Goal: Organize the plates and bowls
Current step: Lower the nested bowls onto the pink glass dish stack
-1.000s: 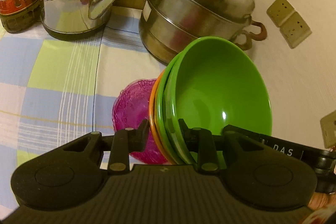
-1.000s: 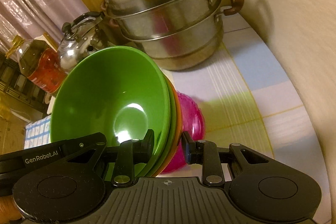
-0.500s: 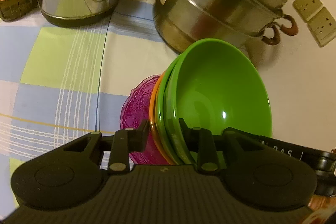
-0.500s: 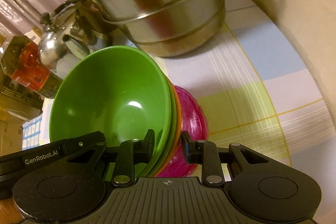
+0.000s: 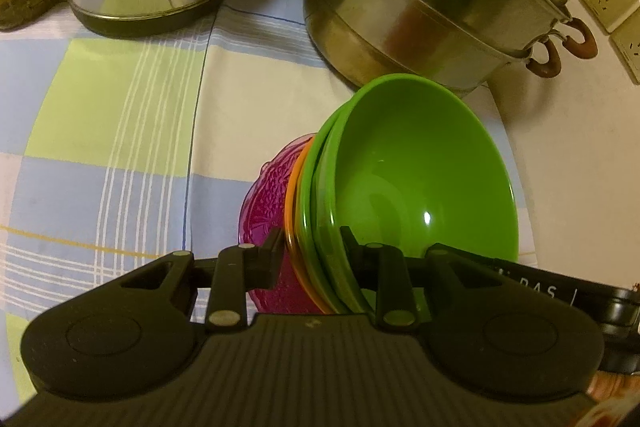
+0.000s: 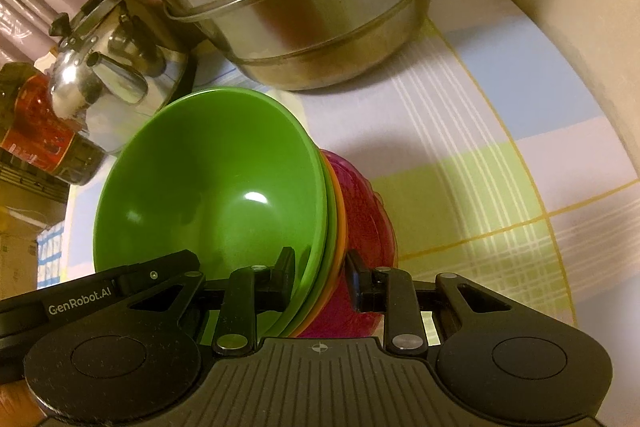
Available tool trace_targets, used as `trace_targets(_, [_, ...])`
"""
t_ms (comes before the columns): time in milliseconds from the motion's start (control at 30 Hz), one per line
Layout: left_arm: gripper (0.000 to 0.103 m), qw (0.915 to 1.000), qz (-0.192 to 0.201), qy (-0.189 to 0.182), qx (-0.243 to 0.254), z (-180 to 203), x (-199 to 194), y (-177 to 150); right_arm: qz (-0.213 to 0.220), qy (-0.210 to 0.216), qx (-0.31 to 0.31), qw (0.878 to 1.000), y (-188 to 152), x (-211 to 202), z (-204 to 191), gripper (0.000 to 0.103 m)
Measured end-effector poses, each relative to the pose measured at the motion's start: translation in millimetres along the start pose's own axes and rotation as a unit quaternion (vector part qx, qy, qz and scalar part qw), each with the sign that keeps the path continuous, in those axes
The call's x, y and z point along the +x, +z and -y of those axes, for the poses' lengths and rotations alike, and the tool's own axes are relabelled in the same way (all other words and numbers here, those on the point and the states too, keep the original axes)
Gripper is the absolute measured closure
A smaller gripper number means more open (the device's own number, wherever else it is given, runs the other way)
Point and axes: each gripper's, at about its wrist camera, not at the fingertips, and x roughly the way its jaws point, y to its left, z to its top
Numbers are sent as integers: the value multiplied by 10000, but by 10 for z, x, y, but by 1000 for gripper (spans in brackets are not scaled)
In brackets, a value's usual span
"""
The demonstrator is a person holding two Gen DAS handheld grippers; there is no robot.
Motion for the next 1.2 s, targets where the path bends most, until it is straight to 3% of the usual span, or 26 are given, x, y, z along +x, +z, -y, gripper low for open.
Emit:
trace_targets(467, [78,9999,-75,-41,-88,-38,5,-43,-118,-195,-86,9997,-62,3,-69,77])
trace_targets(900, [78,10000,12,-56,-81,-48,-2,-50,-47,-20,85,10000,-69,-9,-3,76])
trace_targets(1033, [78,9999,127,2,-10,-24,-41,-51,23,-20,10,10000,-78,-43,-18,69])
trace_targets(1200, [64,9994,302,130,53,-6,-117,-34,110,-5,-18,9999,-67,-109,-55,59])
